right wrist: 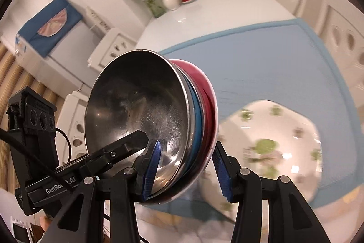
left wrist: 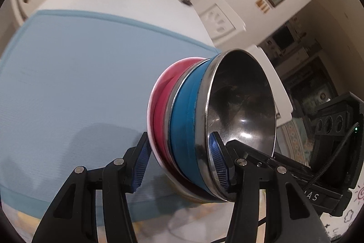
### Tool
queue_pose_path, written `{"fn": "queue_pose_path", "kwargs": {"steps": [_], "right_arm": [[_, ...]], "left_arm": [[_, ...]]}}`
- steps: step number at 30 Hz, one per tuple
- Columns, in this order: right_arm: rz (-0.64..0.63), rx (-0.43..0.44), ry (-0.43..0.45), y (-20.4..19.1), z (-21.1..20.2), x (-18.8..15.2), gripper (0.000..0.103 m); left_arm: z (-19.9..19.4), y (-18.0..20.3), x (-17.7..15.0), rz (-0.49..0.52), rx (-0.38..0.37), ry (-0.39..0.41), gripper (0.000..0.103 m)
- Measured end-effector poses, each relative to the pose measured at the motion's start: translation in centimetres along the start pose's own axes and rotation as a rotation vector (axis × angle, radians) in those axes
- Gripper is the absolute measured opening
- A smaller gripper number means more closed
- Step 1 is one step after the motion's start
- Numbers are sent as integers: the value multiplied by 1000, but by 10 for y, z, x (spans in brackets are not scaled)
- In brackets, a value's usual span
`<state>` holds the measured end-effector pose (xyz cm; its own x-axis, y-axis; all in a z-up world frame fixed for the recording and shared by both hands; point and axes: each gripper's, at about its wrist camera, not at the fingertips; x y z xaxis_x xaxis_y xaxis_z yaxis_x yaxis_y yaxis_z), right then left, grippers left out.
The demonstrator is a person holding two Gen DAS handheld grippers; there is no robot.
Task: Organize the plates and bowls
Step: 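Carry the nested bowls over the plate stack, then lower the nested bowls onto the plate stack and open both grippers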
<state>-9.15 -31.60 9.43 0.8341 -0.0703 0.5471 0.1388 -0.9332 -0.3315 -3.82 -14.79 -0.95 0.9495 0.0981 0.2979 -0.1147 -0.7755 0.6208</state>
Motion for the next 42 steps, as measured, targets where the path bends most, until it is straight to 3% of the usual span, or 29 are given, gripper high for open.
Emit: {"fn": "queue_pose_path", "kwargs": {"steps": [9,18,24,35,42], "right_arm": [[46,-48,-80,79,-26,-32,46],[38,-14,-160,108,-13,-42,46],[23,29,-210,114,0,-45,46],[52,105,-233,124,0,-47,46],[46,69,-200,124,-33,-55,46]], "left_arm": [[58,46,-38,22,13,-78,48],[84,43,-54,-47,67,-105,48],[79,36,-60,-77,90,-85,48],[69,29,-63,-116,66,-92,48],[30,34,-58,-88,64,-26,48]]}}
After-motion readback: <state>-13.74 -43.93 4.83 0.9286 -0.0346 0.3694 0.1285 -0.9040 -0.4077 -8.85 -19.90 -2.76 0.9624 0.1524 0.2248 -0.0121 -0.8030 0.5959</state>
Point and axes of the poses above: each gripper's, at about its wrist camera, not at the fingertips, and z roughly the way its jaws point, y to its right, x to its top, and after that the axes turned 14 degrees about -z, right-handed
